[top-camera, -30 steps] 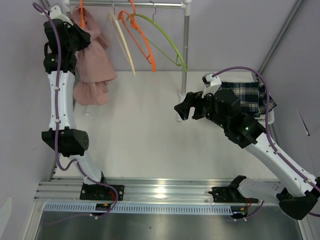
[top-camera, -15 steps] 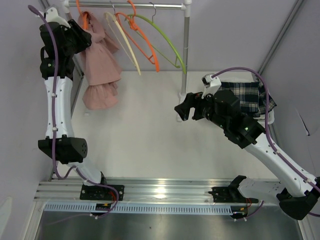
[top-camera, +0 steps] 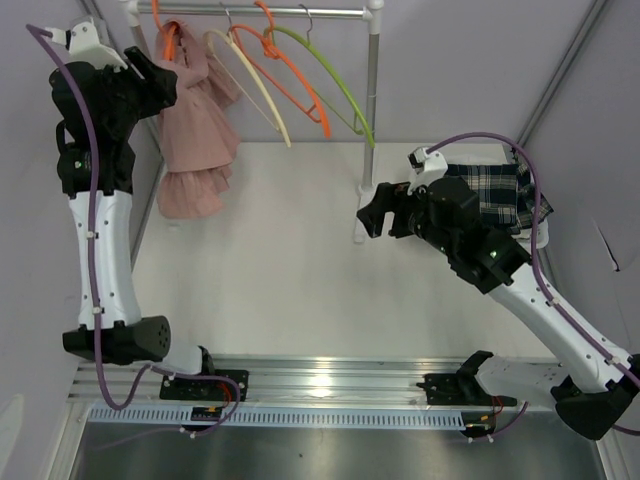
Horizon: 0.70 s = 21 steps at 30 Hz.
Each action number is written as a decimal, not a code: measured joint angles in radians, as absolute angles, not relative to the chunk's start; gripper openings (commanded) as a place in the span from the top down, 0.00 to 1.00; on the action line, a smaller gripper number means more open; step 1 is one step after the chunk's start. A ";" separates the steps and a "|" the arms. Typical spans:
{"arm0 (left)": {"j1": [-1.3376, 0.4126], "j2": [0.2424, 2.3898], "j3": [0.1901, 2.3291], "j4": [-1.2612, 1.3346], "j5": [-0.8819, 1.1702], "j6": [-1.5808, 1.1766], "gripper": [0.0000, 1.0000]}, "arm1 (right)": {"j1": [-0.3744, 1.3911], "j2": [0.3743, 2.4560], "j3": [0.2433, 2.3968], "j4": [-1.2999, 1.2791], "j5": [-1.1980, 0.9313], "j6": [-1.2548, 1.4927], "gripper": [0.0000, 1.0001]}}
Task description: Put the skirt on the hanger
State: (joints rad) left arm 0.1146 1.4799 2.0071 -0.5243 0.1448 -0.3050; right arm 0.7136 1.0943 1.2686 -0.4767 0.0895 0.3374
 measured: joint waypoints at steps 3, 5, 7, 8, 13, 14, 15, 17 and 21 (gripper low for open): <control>0.115 1.397 1.911 -0.496 0.189 -0.313 0.38 | 0.672 1.121 1.294 -0.514 0.115 0.338 0.12; 0.110 1.333 1.832 -0.474 0.219 -0.323 0.38 | 0.606 1.155 1.314 -0.532 0.123 0.339 0.12; 0.103 1.259 1.752 -0.468 0.241 -0.332 0.38 | 0.504 1.196 1.319 -0.542 0.119 0.340 0.14; 0.098 1.234 1.726 -0.462 0.244 -0.333 0.38 | 0.448 1.219 1.320 -0.549 0.118 0.343 0.15; 0.069 1.063 1.571 -0.425 0.260 -0.352 0.38 | 0.234 1.354 1.321 -0.583 0.123 0.349 0.15; 0.062 1.024 1.535 -0.420 0.266 -0.361 0.38 | 0.202 1.374 1.321 -0.588 0.123 0.349 0.16; 0.054 0.989 1.501 -0.413 0.271 -0.369 0.38 | 0.175 1.392 1.320 -0.591 0.122 0.350 0.17; 0.028 0.926 1.434 -0.397 0.278 -0.385 0.38 | 0.128 1.417 1.320 -0.597 0.123 0.350 0.17; -0.042 0.850 1.347 -0.379 0.294 -0.398 0.38 | 0.084 1.454 1.320 -0.594 0.158 0.343 0.18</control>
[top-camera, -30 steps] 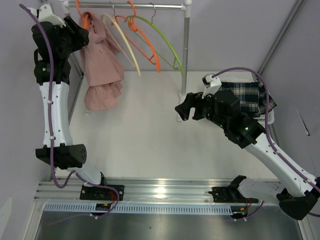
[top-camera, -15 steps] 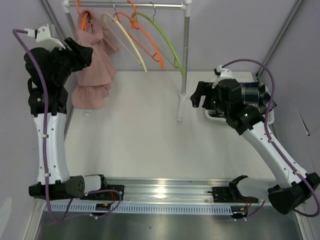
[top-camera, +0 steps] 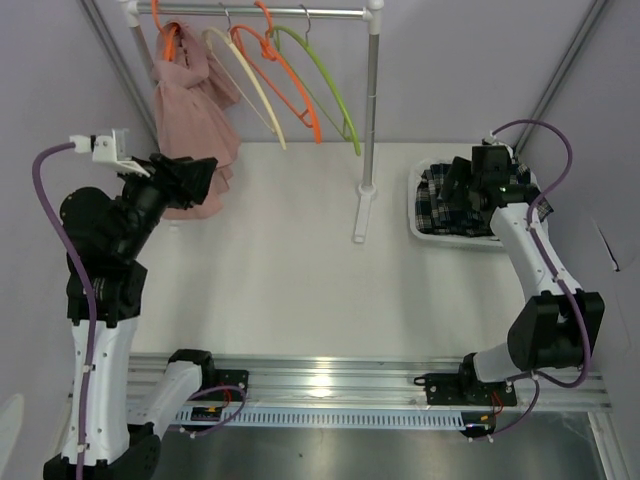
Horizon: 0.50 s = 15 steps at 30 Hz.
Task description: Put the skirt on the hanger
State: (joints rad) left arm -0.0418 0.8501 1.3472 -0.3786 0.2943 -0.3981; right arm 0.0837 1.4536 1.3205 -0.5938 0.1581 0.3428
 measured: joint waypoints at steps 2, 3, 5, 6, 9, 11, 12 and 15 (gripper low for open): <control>-0.068 0.823 1.298 -0.367 0.307 -0.405 0.38 | 0.086 1.485 1.320 -0.591 0.177 0.337 0.19; -0.078 0.814 1.274 -0.364 0.314 -0.411 0.38 | 0.086 1.505 1.320 -0.588 0.184 0.334 0.19; -0.102 0.808 1.233 -0.361 0.327 -0.416 0.38 | 0.089 1.551 1.320 -0.582 0.193 0.327 0.19; -0.120 0.807 1.213 -0.361 0.334 -0.418 0.38 | 0.090 1.574 1.320 -0.577 0.197 0.321 0.19; -0.179 0.804 1.154 -0.357 0.361 -0.419 0.38 | 0.094 1.630 1.321 -0.556 0.212 0.309 0.20; -0.219 0.804 1.104 -0.359 0.376 -0.419 0.39 | 0.098 1.672 1.331 -0.553 0.228 0.299 0.20; -0.239 0.802 1.077 -0.360 0.381 -0.419 0.39 | 0.099 1.694 1.338 -0.551 0.235 0.295 0.22; -0.284 0.802 1.013 -0.368 0.395 -0.418 0.39 | 0.102 1.744 1.359 -0.548 0.257 0.285 0.33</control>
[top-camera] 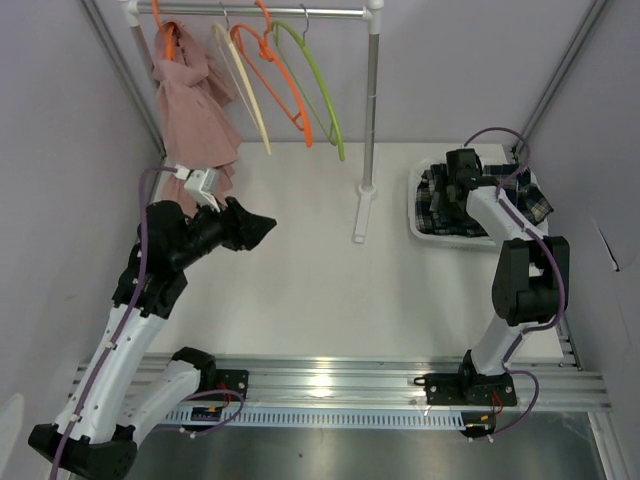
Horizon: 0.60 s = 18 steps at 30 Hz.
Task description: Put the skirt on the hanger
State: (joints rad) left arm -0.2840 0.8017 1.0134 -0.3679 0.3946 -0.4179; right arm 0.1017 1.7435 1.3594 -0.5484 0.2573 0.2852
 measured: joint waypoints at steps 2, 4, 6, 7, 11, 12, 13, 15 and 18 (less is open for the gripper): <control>-0.302 0.797 0.974 -0.371 0.398 -0.418 0.39 | 0.104 1.764 1.370 -0.549 0.267 0.282 0.39; -0.308 0.789 0.949 -0.376 0.400 -0.418 0.39 | 0.109 1.775 1.379 -0.551 0.275 0.274 0.58; -0.310 0.781 0.936 -0.377 0.401 -0.417 0.39 | 0.113 1.777 1.394 -0.556 0.281 0.272 0.76; -0.311 0.777 0.932 -0.377 0.402 -0.417 0.39 | 0.114 1.777 1.405 -0.561 0.285 0.271 0.81; -0.312 0.771 0.928 -0.376 0.414 -0.411 0.40 | 0.113 1.776 1.457 -0.578 0.307 0.267 1.00; -0.312 0.771 0.928 -0.376 0.421 -0.410 0.40 | 0.113 1.774 1.471 -0.585 0.308 0.268 1.00; -0.312 0.771 0.928 -0.376 0.424 -0.410 0.40 | 0.113 1.774 1.485 -0.598 0.308 0.268 1.00; -0.313 0.771 0.924 -0.375 0.432 -0.408 0.41 | 0.113 1.767 1.522 -0.626 0.306 0.268 1.00; -0.314 0.772 0.915 -0.375 0.449 -0.402 0.42 | 0.111 1.739 1.599 -0.676 0.292 0.269 1.00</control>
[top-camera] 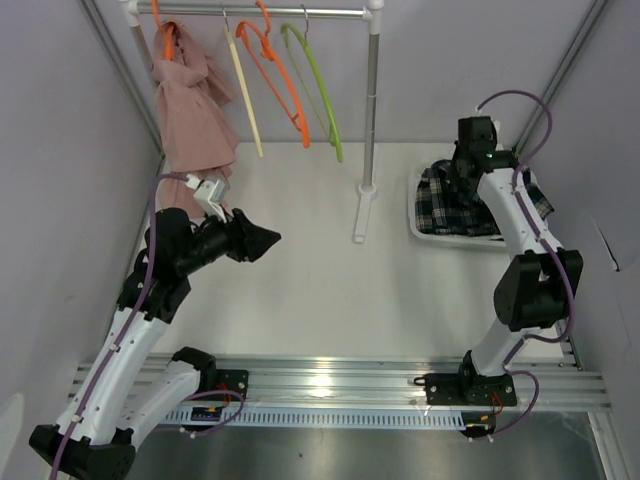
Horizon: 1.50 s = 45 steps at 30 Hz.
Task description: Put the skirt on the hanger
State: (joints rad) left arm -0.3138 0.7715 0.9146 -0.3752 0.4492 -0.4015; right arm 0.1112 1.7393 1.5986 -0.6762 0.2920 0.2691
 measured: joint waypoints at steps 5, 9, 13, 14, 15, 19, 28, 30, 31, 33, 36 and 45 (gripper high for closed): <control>-0.317 0.774 0.901 -0.375 0.484 -0.392 0.43 | 0.111 1.663 1.774 -0.746 0.267 0.278 1.00; -0.321 0.778 0.889 -0.369 0.504 -0.391 0.43 | 0.113 1.610 1.932 -0.807 0.227 0.285 1.00; -0.331 0.781 0.873 -0.355 0.517 -0.392 0.43 | 0.120 1.583 2.086 -0.864 0.173 0.293 1.00; -0.333 0.782 0.871 -0.351 0.520 -0.392 0.43 | 0.123 1.580 2.112 -0.873 0.165 0.294 1.00; -0.337 0.785 0.867 -0.345 0.524 -0.392 0.43 | 0.126 1.579 2.144 -0.885 0.150 0.295 1.00; -0.355 0.794 0.855 -0.331 0.529 -0.392 0.43 | 0.139 1.556 2.215 -0.884 0.088 0.305 1.00; -0.410 0.816 0.818 -0.261 0.531 -0.414 0.43 | 0.181 1.498 2.294 -0.836 -0.052 0.368 1.00; -0.422 0.823 0.812 -0.245 0.531 -0.422 0.43 | 0.194 1.486 2.310 -0.821 -0.081 0.390 1.00; -0.429 0.827 0.811 -0.240 0.531 -0.426 0.43 | 0.200 1.479 2.315 -0.814 -0.097 0.400 1.00; -0.439 0.832 0.807 -0.222 0.530 -0.431 0.42 | 0.218 1.463 2.316 -0.796 -0.124 0.421 1.00; -0.453 0.838 0.804 -0.196 0.530 -0.442 0.39 | 0.250 1.447 2.312 -0.779 -0.145 0.442 1.00; -0.600 0.889 0.731 -0.008 0.476 -0.518 0.38 | 0.383 1.417 2.222 -0.758 -0.132 0.454 1.00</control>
State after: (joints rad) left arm -0.5999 0.8894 0.7315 -0.0082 0.4759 -0.5179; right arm 0.3828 1.4174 2.2219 -0.7582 -0.1318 0.4538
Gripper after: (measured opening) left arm 0.625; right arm 0.039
